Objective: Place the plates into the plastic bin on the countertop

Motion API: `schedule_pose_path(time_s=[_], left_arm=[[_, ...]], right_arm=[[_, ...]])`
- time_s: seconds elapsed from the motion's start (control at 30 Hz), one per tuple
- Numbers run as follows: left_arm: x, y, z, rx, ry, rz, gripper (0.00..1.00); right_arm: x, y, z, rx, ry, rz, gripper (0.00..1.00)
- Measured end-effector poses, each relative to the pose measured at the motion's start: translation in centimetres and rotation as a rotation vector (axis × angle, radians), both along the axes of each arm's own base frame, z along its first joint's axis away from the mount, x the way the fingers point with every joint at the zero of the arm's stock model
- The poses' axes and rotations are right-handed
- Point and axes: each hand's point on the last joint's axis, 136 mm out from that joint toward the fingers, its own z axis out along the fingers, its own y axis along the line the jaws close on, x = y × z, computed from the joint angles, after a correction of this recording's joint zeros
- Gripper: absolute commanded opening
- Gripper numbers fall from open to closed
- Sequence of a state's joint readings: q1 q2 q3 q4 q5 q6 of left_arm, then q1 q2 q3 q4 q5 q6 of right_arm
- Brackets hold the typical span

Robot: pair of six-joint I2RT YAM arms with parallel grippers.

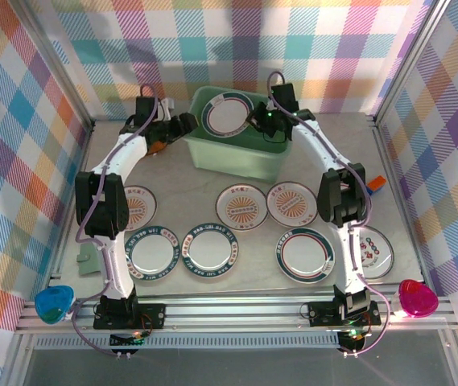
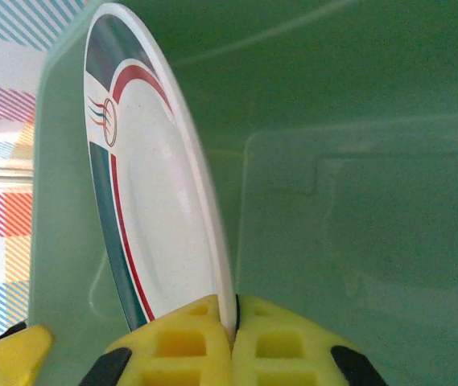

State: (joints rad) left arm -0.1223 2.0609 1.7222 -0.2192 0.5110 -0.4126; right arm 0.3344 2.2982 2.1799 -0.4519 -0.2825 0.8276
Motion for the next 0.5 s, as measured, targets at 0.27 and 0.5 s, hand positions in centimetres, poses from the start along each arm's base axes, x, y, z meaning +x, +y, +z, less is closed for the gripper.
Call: schedule_pose_path(time_s=[0.27,0.5], left_arm=[[-1.3,-0.2,0.3,-0.043,-0.021,0.053,0.44],[-2.7,-0.8,0.3,-0.029,-0.015,0.070,0.40]], right_arm=[[0.2,1.4,-1.1,0.019,0.046,0.058,0.00],[-0.3,1.5,-1.3,0.017,0.071,0.078,0.00]])
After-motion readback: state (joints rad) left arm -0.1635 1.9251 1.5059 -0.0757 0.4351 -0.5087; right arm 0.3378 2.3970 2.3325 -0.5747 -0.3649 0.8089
